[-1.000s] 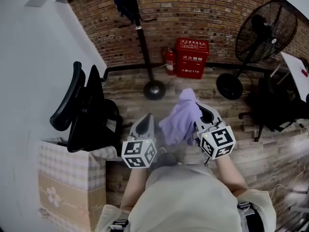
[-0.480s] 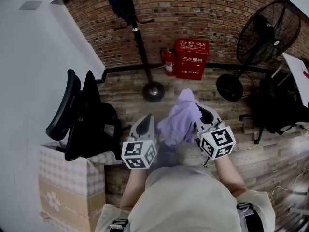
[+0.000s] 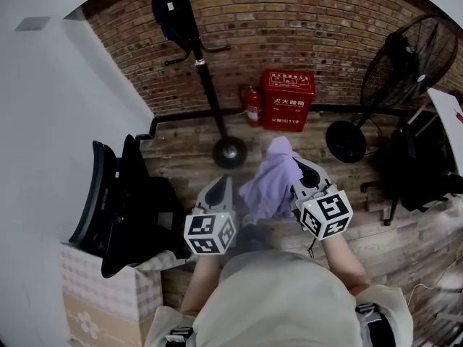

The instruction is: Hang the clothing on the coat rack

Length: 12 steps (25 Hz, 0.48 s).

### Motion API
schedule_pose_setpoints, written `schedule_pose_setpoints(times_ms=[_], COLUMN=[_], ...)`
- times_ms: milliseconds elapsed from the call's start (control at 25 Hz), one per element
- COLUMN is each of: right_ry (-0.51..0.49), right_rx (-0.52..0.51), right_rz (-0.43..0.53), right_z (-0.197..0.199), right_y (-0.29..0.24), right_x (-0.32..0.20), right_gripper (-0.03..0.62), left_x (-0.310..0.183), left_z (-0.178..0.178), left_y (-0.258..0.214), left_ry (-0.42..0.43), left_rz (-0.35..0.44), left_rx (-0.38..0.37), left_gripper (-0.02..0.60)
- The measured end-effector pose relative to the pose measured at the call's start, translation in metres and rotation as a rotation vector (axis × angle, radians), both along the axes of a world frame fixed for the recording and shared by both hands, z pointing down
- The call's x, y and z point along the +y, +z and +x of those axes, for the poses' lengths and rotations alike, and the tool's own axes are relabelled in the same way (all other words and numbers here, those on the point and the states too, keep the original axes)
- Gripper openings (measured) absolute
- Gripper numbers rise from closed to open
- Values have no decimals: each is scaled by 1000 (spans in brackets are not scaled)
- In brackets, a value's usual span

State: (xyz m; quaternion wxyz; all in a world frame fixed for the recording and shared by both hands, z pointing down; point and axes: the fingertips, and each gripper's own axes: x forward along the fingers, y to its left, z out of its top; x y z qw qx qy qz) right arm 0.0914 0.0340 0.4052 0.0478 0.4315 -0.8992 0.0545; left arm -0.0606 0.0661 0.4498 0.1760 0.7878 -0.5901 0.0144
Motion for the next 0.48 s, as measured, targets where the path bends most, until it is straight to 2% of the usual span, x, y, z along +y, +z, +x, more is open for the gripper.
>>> schedule_pose_setpoints(times_ms=[480], right_ry=[-3], right_rx=[3], right_rz=[30], right_z=[-38], right_y=[-24], right_x=[-107], right_gripper=[14], left_x=[-114], left_z=[-30], left_y=[-21], left_ry=[27], left_rz=[34], left_rx=[9], left_gripper=[5])
